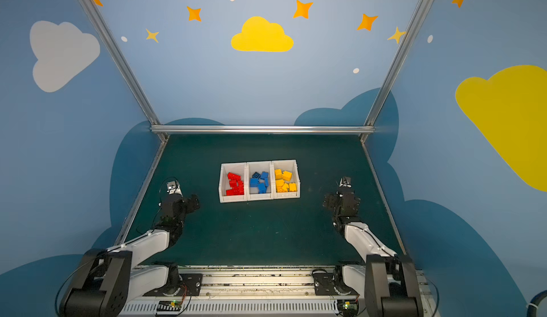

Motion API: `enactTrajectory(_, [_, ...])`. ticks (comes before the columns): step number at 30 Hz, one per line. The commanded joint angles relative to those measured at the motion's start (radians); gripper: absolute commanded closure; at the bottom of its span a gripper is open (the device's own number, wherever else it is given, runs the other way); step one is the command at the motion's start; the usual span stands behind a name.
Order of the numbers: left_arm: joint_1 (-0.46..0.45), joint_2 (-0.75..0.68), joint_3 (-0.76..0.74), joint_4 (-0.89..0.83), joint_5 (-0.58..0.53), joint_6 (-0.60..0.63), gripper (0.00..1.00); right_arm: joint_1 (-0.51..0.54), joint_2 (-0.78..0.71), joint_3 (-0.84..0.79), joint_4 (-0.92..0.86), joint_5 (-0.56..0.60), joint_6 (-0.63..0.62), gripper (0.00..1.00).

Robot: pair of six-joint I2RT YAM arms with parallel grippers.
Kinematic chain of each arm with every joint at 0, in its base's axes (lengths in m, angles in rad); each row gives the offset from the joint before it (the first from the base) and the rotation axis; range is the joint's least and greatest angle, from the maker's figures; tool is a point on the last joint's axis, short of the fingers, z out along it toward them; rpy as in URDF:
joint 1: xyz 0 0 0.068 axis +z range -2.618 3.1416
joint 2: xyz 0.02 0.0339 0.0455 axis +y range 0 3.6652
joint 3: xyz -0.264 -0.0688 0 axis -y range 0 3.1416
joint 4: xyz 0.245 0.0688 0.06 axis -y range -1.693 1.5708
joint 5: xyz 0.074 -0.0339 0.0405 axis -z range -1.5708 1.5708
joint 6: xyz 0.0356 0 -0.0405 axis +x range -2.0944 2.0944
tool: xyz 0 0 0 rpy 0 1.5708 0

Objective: Sort the legos into containers by color

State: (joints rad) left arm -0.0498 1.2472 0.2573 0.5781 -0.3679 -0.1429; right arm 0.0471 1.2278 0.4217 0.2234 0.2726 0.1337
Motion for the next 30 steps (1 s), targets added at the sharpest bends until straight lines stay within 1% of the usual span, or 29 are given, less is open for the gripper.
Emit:
enactTrajectory(1, [0.044,0.084,0.032,0.241,0.169,0.098,0.01,-0.036,0.078,0.082,0.128,-0.091,0.032,0.01])
enactTrajectory(2, [0.065,0.14,0.029,0.294,0.216,0.09,0.01,-0.046,0.114,0.086,0.161,-0.102,0.041,0.01])
enactTrajectory(3, [0.08,0.204,0.033,0.338,0.248,0.081,0.01,-0.055,0.164,0.078,0.233,-0.129,0.047,0.01])
enactTrajectory(4, [0.087,0.262,0.039,0.391,0.267,0.073,0.0,-0.049,0.189,0.08,0.259,-0.188,-0.001,0.01])
enactTrajectory(5, [0.089,0.324,0.062,0.445,0.294,0.075,0.01,-0.034,0.219,0.099,0.223,-0.227,-0.029,0.02])
enactTrajectory(6, [0.087,0.335,0.103,0.399,0.346,0.101,0.01,-0.009,0.228,0.084,0.275,-0.195,-0.086,0.01])
enactTrajectory(7, [0.088,0.302,0.151,0.248,0.392,0.122,0.01,-0.008,0.228,0.077,0.283,-0.191,-0.086,0.01])
enactTrajectory(8, [0.087,0.268,0.184,0.113,0.406,0.152,0.01,-0.009,0.227,0.086,0.263,-0.188,-0.063,0.01])
enactTrajectory(10, [0.088,0.315,0.134,0.285,0.397,0.126,0.01,-0.014,0.224,0.099,0.231,-0.192,-0.036,0.01])
enactTrajectory(11, [0.088,0.329,0.126,0.328,0.396,0.13,0.01,-0.013,0.224,0.098,0.234,-0.191,-0.036,0.01])
enactTrajectory(13, [0.088,0.303,0.141,0.254,0.396,0.124,0.01,-0.014,0.224,0.098,0.233,-0.191,-0.036,0.01])
enactTrajectory(14, [0.087,0.283,0.162,0.183,0.405,0.145,0.01,-0.014,0.224,0.098,0.232,-0.191,-0.036,0.01])
enactTrajectory(15, [0.086,0.274,0.172,0.148,0.404,0.151,0.01,-0.013,0.223,0.099,0.232,-0.191,-0.036,0.01])
enactTrajectory(17, [0.084,0.288,0.153,0.214,0.396,0.13,0.01,-0.014,0.223,0.099,0.232,-0.191,-0.036,0.01])
enactTrajectory(20, [0.084,0.276,0.167,0.159,0.403,0.15,0.01,-0.014,0.223,0.097,0.233,-0.191,-0.036,0.01])
enactTrajectory(22, [0.085,0.281,0.163,0.18,0.402,0.146,0.01,-0.014,0.222,0.097,0.232,-0.19,-0.037,0.01])
enactTrajectory(30, [0.085,0.279,0.166,0.169,0.402,0.15,0.01,-0.014,0.223,0.097,0.232,-0.191,-0.036,0.01])
